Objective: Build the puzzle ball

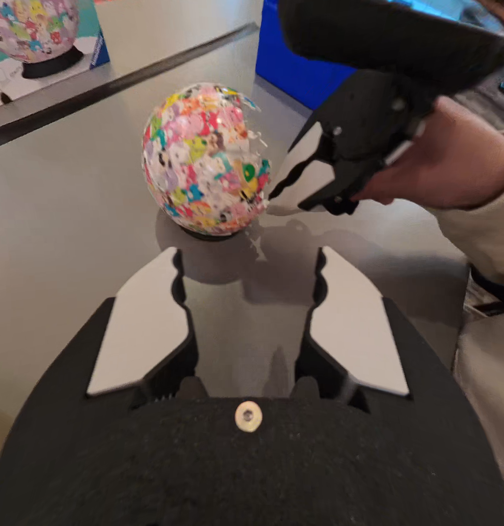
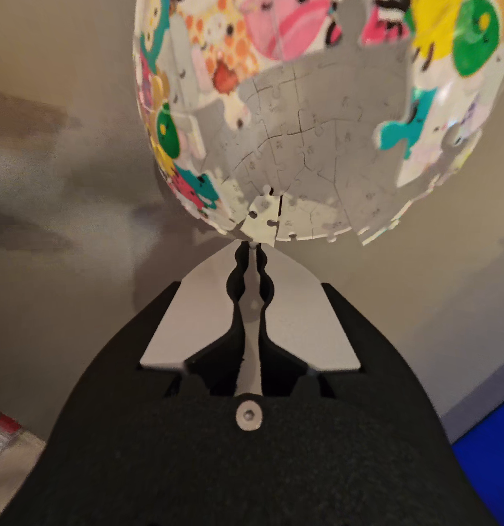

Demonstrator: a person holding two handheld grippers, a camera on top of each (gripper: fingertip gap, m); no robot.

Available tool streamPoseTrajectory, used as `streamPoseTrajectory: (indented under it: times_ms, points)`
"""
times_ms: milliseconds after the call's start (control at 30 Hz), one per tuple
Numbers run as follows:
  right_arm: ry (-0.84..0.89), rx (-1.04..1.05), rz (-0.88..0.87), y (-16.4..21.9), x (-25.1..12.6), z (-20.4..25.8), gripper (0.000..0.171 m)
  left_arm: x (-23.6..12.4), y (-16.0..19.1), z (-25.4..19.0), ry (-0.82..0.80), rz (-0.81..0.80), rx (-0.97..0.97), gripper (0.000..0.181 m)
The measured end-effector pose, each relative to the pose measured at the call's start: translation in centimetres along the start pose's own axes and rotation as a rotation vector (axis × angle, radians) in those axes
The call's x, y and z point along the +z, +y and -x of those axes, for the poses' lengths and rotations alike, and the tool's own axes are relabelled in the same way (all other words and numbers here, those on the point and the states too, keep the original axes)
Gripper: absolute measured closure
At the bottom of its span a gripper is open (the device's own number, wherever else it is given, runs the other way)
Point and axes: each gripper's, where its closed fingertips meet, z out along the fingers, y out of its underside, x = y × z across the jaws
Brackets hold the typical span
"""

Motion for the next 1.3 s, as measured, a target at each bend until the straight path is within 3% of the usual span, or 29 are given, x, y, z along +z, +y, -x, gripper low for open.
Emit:
streamPoseTrajectory:
  times_ms: [100,200,333,600,900,1300]
  points:
    - [-0.003,0.006,-0.057,-0.6,-0.2,-0.1,0.166,2.6,-0.3,2.7,0.038,0.202,0.058,0.065]
    - [-0.002,0.014,-0.096,-0.9,-0.3,-0.4,0.166,4.8,0.7,4.6,0.1,0.362,0.146,0.058]
    - [-0.026,0.021,-0.096,-1.0,-0.4,-0.1,0.166,6.8,1.3,5.3,0.218,0.438,0.185,0.049]
    - [-0.007,0.038,-0.002,-0.9,-0.5,0.1,0.166,7.4,1.4,4.6,0.288,0.466,0.284,0.047]
    - [0.007,0.053,0.069,-0.7,-0.4,-0.6,0.166,8.5,2.5,4.4,0.385,0.5,0.27,0.054]
    - [-0.048,0.047,0.136,-0.8,-0.5,-0.4,0.166,8.9,1.9,5.0,0.403,0.513,0.379,0.062]
